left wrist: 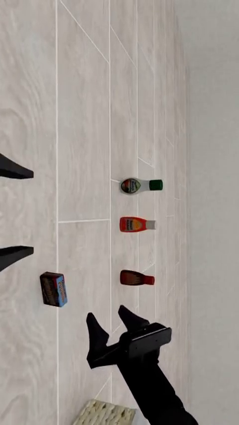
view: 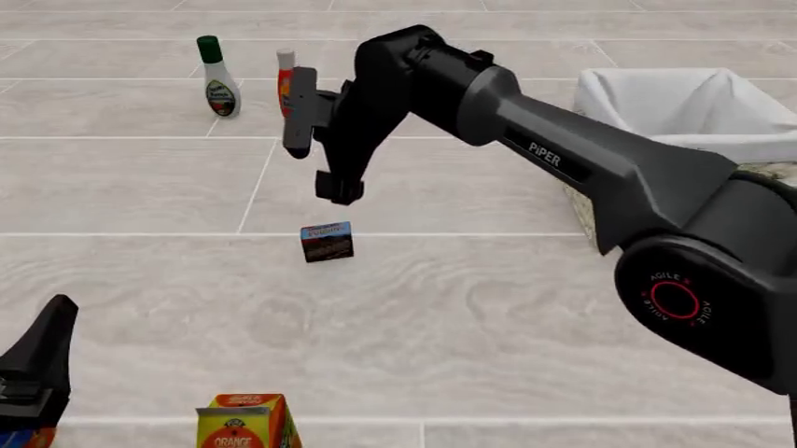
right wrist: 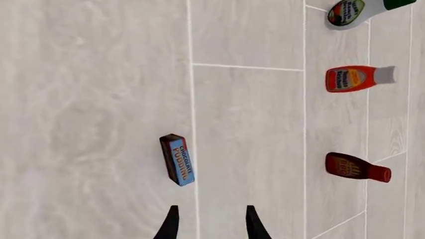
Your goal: Pick the chocolate pudding and place it in the basket.
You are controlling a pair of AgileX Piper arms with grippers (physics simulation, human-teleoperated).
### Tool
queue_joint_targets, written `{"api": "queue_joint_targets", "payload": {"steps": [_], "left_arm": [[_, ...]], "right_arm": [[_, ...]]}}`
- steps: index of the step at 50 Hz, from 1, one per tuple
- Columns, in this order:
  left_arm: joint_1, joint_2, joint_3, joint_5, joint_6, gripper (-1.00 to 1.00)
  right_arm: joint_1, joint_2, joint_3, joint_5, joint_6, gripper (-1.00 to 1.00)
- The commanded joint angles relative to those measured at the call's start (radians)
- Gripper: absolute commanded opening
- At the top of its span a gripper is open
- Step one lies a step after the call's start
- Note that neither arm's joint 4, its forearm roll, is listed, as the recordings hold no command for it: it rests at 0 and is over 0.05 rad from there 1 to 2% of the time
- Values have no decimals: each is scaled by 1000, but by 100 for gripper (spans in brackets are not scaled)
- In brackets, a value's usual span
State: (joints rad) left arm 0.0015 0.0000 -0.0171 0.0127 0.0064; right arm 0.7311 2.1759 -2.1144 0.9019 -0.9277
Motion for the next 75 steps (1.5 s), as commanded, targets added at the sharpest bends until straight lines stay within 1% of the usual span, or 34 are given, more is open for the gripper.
{"api": "queue_joint_targets", "payload": {"steps": [1,4,8,14,19,21,47,52,75], "left_arm": [[-1,0,0,0,-1,100],[-2,0,0,-1,0,100],[-2,0,0,0,-1,100],[-2,0,0,0,-1,100],[-2,0,0,0,0,100],[-2,0,0,0,0,100],[-2,0,0,0,-1,100],[-1,0,0,0,0,100],[-1,0,0,0,-1,100]], "right_arm": [[11,35,-15,-3,10,100],[11,43,-19,-8,9,100],[19,39,11,-30,20,100],[13,63,-10,-24,19,100],[24,69,-8,-31,33,100],[19,80,-11,-34,27,100],[10,145,-61,-32,39,100],[16,149,-39,-47,45,100],[11,204,-96,-36,52,100]]}}
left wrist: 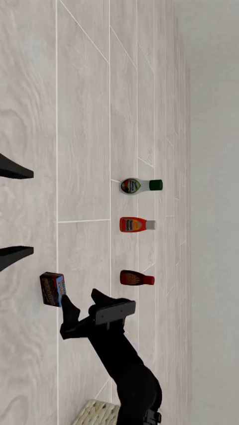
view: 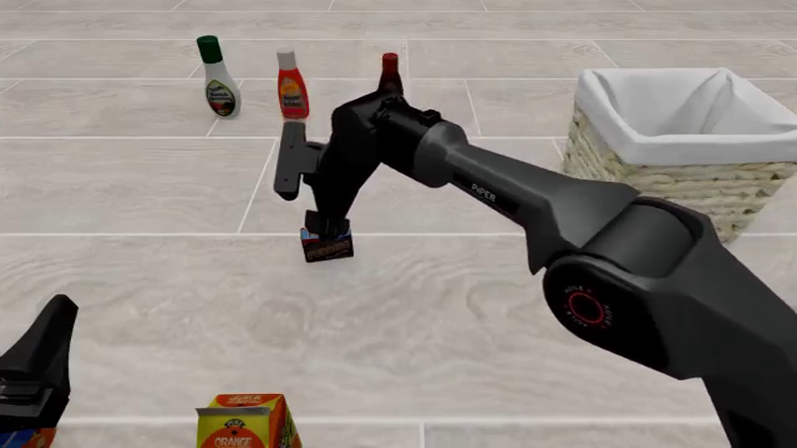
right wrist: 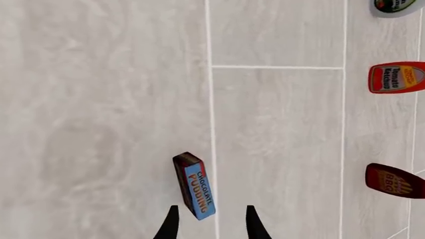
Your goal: Pick the chocolate pudding and place it in the basket.
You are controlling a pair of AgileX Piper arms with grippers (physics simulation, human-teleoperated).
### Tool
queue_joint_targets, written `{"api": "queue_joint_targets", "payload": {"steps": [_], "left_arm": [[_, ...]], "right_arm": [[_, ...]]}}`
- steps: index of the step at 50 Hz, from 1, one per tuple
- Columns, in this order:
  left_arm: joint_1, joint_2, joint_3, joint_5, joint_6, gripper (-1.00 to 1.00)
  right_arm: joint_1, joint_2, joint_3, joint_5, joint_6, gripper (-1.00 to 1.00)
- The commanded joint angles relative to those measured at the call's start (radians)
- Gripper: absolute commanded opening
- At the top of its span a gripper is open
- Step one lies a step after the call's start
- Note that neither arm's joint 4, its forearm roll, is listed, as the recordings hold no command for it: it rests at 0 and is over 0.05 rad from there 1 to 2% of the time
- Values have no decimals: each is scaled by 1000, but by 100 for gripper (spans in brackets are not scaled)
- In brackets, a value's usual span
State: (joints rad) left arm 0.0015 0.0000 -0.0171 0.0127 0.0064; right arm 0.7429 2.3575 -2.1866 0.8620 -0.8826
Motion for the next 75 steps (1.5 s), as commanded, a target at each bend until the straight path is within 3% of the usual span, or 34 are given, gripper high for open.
{"api": "queue_joint_targets", "payload": {"steps": [1,51,75], "left_arm": [[-1,0,0,0,-1,100],[-2,0,0,-1,-1,100],[-1,0,0,0,-1,100]], "right_arm": [[-2,28,-29,4,6,100],[10,111,-58,-23,63,100],[-5,177,-140,14,67,100]]}}
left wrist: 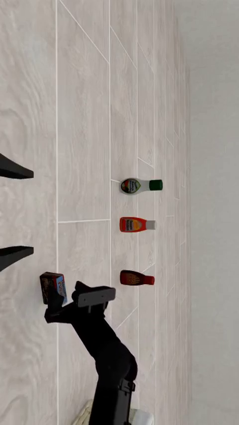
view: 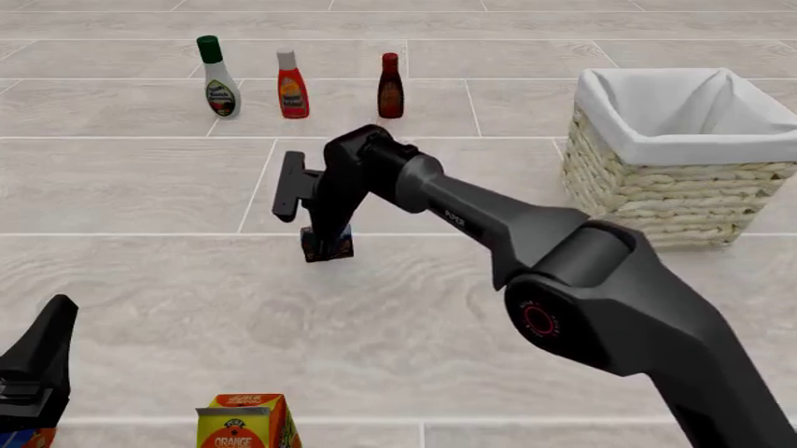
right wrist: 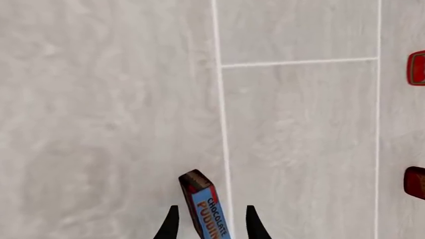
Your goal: Pick the chocolate pudding and place it in the basket.
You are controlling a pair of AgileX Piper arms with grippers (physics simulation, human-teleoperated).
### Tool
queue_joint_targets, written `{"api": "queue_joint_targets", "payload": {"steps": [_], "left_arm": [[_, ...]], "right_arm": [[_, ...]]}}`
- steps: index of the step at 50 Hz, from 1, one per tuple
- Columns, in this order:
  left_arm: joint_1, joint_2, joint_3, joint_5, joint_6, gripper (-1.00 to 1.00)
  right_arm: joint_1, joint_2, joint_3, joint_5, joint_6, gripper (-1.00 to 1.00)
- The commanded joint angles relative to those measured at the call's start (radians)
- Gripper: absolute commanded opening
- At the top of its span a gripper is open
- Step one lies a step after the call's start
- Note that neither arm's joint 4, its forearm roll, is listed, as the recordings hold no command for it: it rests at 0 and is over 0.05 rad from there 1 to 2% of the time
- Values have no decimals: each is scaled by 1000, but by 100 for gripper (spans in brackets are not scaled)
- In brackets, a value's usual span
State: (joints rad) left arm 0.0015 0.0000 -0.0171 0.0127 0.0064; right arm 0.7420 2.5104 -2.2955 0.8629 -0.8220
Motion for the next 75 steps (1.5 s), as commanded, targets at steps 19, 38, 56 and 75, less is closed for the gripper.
{"api": "queue_joint_targets", "payload": {"steps": [19,38,56,75], "left_arm": [[-2,0,0,0,-1,100],[-2,0,0,0,-1,100],[-2,0,0,0,-1,100],[-1,0,0,0,-1,100]], "right_arm": [[-4,46,-49,11,10,100],[0,64,-59,9,15,100],[8,37,-5,-10,31,-100],[-10,-64,75,-33,-3,-100]]}}
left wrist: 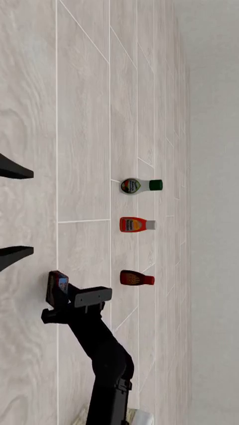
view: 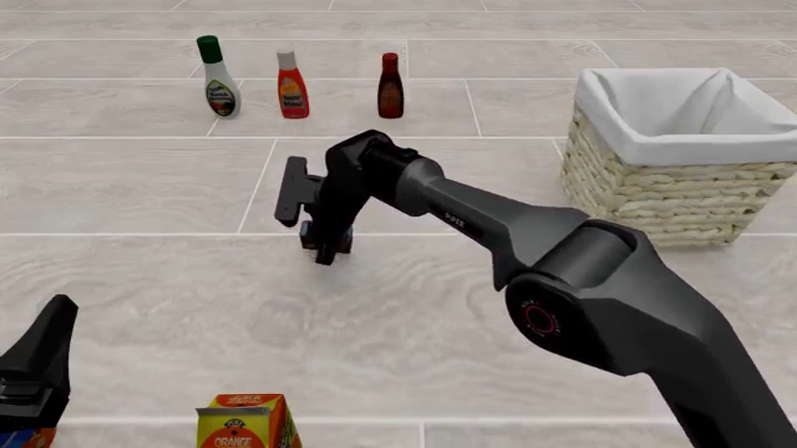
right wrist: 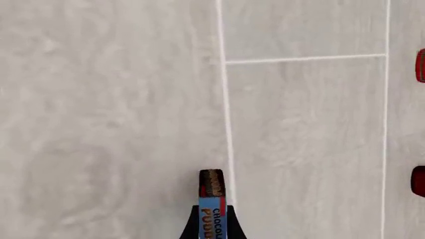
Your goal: Pick the chocolate pudding and place it in the basket.
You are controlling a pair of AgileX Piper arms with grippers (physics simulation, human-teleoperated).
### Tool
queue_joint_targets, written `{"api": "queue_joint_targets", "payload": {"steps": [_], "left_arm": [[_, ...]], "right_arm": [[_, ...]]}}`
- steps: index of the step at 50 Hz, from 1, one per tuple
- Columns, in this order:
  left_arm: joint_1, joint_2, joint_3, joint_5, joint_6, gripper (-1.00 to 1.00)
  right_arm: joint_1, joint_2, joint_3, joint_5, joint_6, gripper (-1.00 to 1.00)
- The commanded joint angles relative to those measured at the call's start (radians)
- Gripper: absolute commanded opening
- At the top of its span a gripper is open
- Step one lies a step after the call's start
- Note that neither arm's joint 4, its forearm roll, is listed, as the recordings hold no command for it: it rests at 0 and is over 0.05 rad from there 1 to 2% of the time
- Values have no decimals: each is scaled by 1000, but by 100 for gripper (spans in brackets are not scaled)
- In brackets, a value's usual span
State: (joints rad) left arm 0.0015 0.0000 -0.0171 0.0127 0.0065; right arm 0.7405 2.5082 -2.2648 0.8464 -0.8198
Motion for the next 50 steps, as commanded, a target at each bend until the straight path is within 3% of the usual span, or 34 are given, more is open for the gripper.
{"api": "queue_joint_targets", "payload": {"steps": [1,14,23,28,50], "left_arm": [[-1,0,0,0,-1,100],[-2,0,0,0,-1,100],[-2,0,0,0,0,100],[-2,0,0,0,-1,100],[-2,0,0,0,-1,100]], "right_arm": [[-10,-73,51,-19,-8,-100],[-7,-245,236,-68,-20,-100],[-8,-337,297,-67,-11,-100],[-10,-378,284,-60,33,-100],[-72,-494,277,-42,63,-100]]}}
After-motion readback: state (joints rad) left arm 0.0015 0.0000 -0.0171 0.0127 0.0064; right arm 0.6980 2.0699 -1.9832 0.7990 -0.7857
